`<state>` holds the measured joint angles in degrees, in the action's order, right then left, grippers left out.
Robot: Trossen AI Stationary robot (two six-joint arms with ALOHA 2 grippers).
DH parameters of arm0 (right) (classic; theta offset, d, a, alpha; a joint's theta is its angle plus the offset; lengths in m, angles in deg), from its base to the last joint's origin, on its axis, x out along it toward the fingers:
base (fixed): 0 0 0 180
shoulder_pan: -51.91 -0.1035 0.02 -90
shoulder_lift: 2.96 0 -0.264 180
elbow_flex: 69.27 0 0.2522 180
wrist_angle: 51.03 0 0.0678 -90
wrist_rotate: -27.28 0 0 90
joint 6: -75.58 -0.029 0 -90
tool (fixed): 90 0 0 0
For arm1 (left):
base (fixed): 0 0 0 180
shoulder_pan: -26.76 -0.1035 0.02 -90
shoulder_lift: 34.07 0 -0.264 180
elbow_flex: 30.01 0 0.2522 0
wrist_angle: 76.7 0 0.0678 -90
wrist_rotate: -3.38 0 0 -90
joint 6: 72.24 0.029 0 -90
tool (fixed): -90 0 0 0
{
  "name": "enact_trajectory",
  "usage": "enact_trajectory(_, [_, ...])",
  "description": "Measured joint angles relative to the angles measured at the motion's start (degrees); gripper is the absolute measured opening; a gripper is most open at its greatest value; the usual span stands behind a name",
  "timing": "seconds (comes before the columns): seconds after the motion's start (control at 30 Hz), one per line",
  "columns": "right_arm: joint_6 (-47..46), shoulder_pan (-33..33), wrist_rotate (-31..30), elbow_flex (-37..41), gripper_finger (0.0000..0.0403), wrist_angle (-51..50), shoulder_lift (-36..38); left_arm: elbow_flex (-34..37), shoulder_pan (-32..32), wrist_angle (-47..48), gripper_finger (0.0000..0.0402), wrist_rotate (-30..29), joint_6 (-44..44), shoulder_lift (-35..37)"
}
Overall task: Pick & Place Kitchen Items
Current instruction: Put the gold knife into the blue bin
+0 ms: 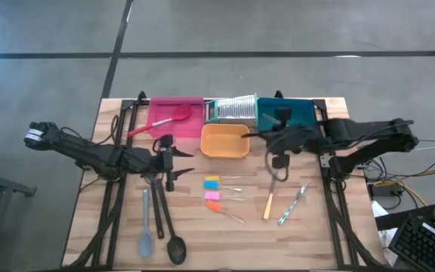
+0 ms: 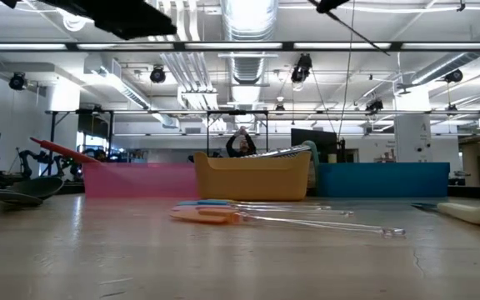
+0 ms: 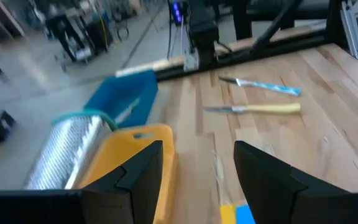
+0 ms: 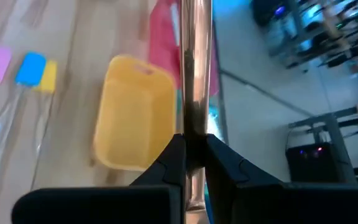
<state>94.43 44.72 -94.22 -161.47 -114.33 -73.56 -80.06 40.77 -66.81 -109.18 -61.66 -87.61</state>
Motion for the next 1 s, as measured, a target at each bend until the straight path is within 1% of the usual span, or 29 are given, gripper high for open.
enact_trajectory(0.17, [-0.21, 6.93, -0.01, 3.68, 0.0024, 5.57, 5.10, 0.00, -0.01, -5.73, 0.0202, -0.05, 5.33, 0.01])
enact_trajectory(0.27, [0.90, 12.77, 0.19, 6.01, 0.0024, 6.52, 6.34, -0.01, -0.01, -7.01, 0.0202, -0.05, 7.78, 0.02])
enact_trajectory(0.37, [1.47, 17.82, 0.73, 7.07, 0.0024, 7.00, 6.48, 0.00, -0.03, -8.70, 0.0202, -0.05, 12.03, 0.02])
enact_trajectory(0.43, [1.20, 20.75, 2.79, 7.38, 0.0024, 7.40, 6.48, -0.02, -0.03, -11.56, 0.0202, -0.06, 17.31, 0.02])
enact_trajectory(0.53, [1.08, 24.25, 8.25, 7.59, 0.0024, 8.99, 6.47, -0.20, -0.06, -15.40, 0.0202, -0.07, 25.03, 0.02])
enact_trajectory(0.6, [1.28, 25.82, 9.98, 7.62, 0.0024, 8.90, 6.48, -0.22, -0.28, -15.54, 0.0202, -0.34, 27.56, 0.09])
enact_trajectory(0.63, [1.18, 26.37, 10.25, 7.62, 0.0024, 8.87, 6.48, -0.20, -0.35, -15.30, 0.0202, -0.95, 27.92, 0.09])
enact_trajectory(0.7, [1.06, 27.18, 10.54, 7.64, 0.0024, 8.56, 6.48, -0.14, -0.40, -14.52, 0.0202, -4.17, 28.05, 0.09])
enact_trajectory(0.83, [-0.28, 28.75, 10.56, 7.79, 0.0024, 9.34, 6.46, -0.11, -0.62, -14.57, 0.0202, -13.62, 26.31, 0.09])
enact_trajectory(0.9, [0.03, 29.25, 10.55, 8.09, 0.0024, 10.24, 6.41, -0.11, -1.51, -14.59, 0.0202, -15.37, 25.52, 0.11])
enact_trajectory(1.0, [0.69, 30.27, 10.57, 8.21, 0.0024, 10.58, 6.37, -0.11, -3.36, -14.85, 0.0202, -15.30, 25.35, 0.19])
